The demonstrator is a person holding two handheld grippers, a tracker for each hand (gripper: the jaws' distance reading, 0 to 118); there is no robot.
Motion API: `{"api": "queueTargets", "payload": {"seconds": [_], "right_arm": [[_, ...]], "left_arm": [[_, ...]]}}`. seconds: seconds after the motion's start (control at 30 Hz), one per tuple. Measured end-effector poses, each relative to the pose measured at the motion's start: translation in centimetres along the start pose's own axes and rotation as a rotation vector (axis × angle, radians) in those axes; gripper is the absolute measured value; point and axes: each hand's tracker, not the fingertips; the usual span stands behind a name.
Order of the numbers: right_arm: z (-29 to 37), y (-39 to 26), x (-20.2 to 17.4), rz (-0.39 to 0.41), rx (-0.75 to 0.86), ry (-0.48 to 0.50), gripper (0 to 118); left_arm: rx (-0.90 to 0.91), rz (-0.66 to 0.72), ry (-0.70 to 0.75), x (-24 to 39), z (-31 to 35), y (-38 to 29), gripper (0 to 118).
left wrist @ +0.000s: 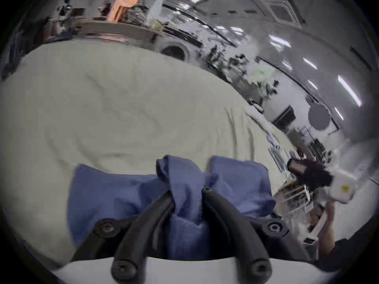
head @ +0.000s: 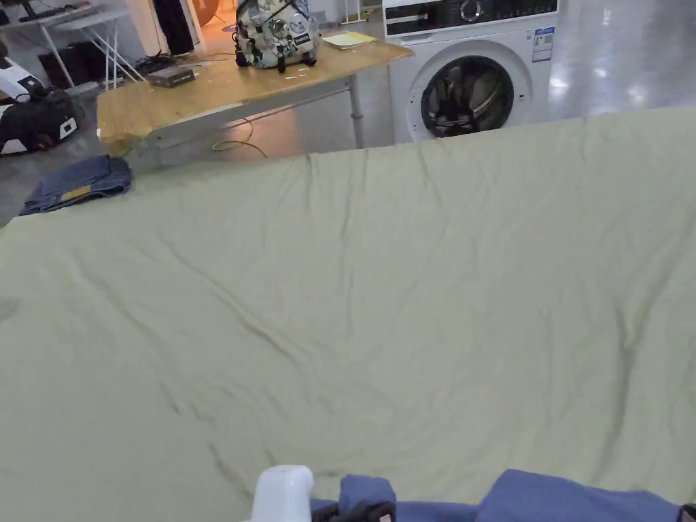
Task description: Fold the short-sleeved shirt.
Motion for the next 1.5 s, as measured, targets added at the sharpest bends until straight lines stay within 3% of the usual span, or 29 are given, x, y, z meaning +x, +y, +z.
{"api": "queueTargets", "payload": {"seconds": [0.07, 0.1, 0.13, 0.2, 0.3, 0.33, 0.37, 0.4, 0.5, 0.63, 0.67, 0.7, 0.73, 0.77, 0.8, 0.83, 0.87, 0.97, 1.13, 1.2, 1.27, 1.33, 1.37, 1.4, 1.5], "right_arm": [[0.6, -0.1, -0.1, 0.029, -0.001, -0.017, 0], [0.9, -0.3, -0.1, 0.032, -0.004, -0.024, 0], [1.0, -0.4, 0.1, 0.032, -0.009, -0.022, 0], [1.3, -0.8, 0.6, 0.023, -0.013, -0.029, 0], [1.2, -1.4, 1.6, -0.032, -0.020, -0.021, 0], [1.1, -1.5, 1.8, -0.041, -0.018, -0.019, 0], [1.0, -1.6, 1.9, -0.051, -0.021, -0.019, 0], [0.8, -1.7, 2.0, -0.058, -0.026, -0.023, 0], [0.7, -1.8, 1.8, -0.068, -0.029, -0.018, 0], [0.3, -2.0, 1.3, -0.068, -0.039, -0.018, 0], [0.2, -2.1, 1.3, -0.069, -0.046, -0.017, 0], [0.1, -2.2, 1.2, -0.067, -0.049, -0.016, 0], [0.1, -2.2, 1.1, -0.064, -0.053, -0.017, 0], [0.1, -2.2, 1.0, -0.058, -0.055, -0.017, 0], [0.2, -2.3, 1.0, -0.055, -0.055, -0.015, 0], [0.2, -2.6, 1.4, -0.056, -0.055, -0.011, 0], [0.1, -2.7, 1.8, -0.061, -0.060, -0.004, 0], [-0.5, -2.9, 2.1, -0.071, -0.077, -0.008, 0], [-1.0, -3.5, 2.8, -0.109, -0.091, 0.011, 0], [-0.9, -3.6, 2.7, -0.114, -0.092, 0.005, 0], [-0.9, -3.8, 2.8, -0.117, -0.092, 0.001, 0], [-0.8, -3.8, 2.9, -0.121, -0.093, 0.002, 0], [-0.7, -3.8, 2.9, -0.118, -0.093, 0.000, 0], [-0.6, -3.8, 2.9, -0.114, -0.093, -0.003, 0], [-0.2, -3.7, 3.0, -0.101, -0.088, -0.019, 0]], "left_arm": [[-0.102, -0.010, -0.018, 0.2, -2.6, 0.1, 4], [-0.059, -0.027, -0.009, 0.7, -2.8, 0.1, 5], [-0.019, -0.056, -0.034, 1.0, -2.4, -0.1, 16], [0.072, -0.080, -0.146, 0.6, 0.1, 0.4, 77], [0.149, -0.024, -0.116, -0.3, 2.2, 0.8, 70], [0.138, -0.006, -0.105, -0.1, 2.5, 1.4, 58], [0.123, 0.011, -0.102, -0.6, 2.1, 1.3, 36], [0.072, 0.054, -0.085, -1.1, 1.0, 0.9, 3], [-0.010, 0.099, -0.121, -1.8, -2.6, -0.9, 0], [-0.199, -0.061, -0.067, 1.1, -8.1, -3.5, 0], [-0.203, -0.099, -0.009, 1.3, -8.6, -3.9, 0], [-0.142, -0.057, -0.047, 1.1, -7.8, -3.4, 0], [-0.118, -0.010, -0.090, 1.0, -6.9, -2.9, 11], [-0.092, 0.021, -0.141, 0.4, -5.3, -2.6, 34], [-0.029, 0.031, -0.149, -0.1, -3.5, -2.4, 71], [-0.006, 0.036, -0.144, -0.7, -2.1, -2.1, 89], [0.011, 0.057, -0.126, -1.4, 0.2, -1.3, 92], [0.107, 0.182, -0.048, -5.6, 5.4, -0.9, 92], [0.213, 0.456, 0.028, -14.0, 7.7, -2.9, 92], [0.214, 0.611, -0.073, -15.4, 6.5, -4.3, 92], [0.156, 0.676, -0.136, -14.9, 3.9, -5.2, 90], [0.134, 0.692, -0.230, -13.9, 1.8, -5.7, 50], [0.110, 0.698, -0.227, -13.3, 0.8, -5.7, 24], [0.093, 0.698, -0.184, -13.1, 0.1, -5.8, 13], [0.165, 0.775, -0.217, -13.8, 1.6, -5.7, 12]]}}
